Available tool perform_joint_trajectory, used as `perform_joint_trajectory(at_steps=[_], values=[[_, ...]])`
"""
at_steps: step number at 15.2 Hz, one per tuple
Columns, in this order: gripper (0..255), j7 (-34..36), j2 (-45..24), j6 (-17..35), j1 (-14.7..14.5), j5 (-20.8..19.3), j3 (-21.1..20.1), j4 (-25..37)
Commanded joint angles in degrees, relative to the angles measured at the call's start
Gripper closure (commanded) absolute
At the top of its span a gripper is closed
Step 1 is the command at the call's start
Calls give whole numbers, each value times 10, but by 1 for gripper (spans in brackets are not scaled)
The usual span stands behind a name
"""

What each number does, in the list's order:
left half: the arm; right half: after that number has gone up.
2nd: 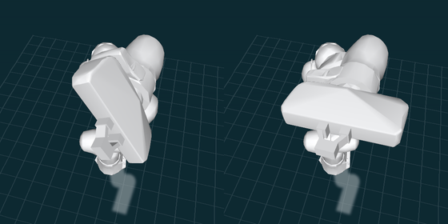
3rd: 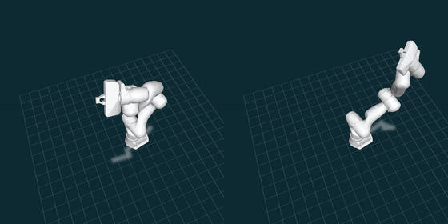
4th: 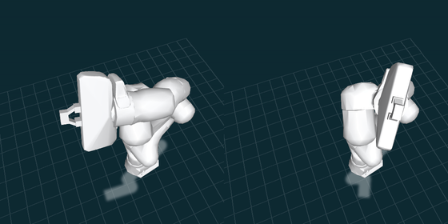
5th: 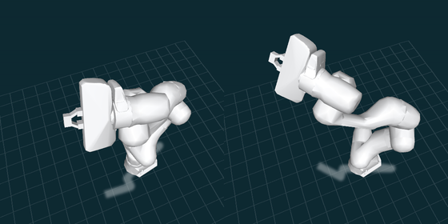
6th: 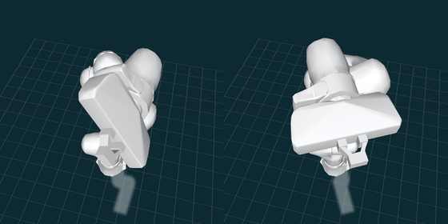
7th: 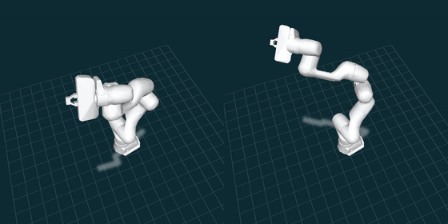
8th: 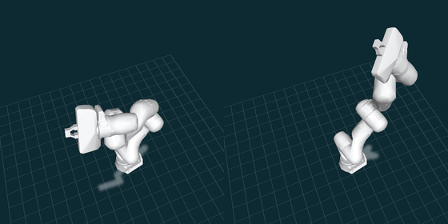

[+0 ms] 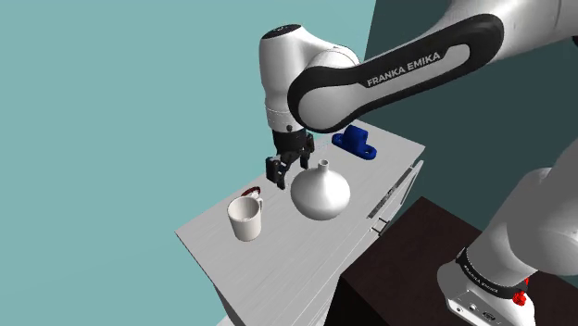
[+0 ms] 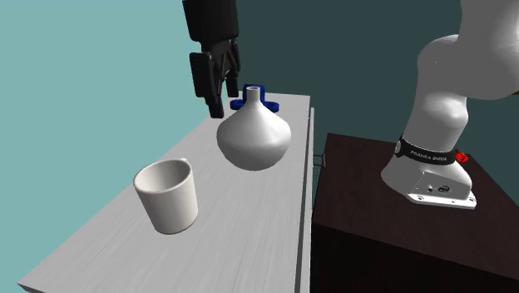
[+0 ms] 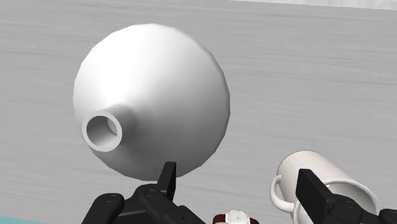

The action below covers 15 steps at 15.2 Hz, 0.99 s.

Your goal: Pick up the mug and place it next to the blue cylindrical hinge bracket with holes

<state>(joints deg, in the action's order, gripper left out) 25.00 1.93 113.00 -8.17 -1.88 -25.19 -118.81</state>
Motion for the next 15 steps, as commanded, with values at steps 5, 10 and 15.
perform_joint_trajectory(at_steps=[5,10,15], values=[[0,67,-127,14,-37,-56,-26,98],[0,110,-236,7,-84,-105,-29,202],[0,130,-309,0,-121,-133,-23,276]])
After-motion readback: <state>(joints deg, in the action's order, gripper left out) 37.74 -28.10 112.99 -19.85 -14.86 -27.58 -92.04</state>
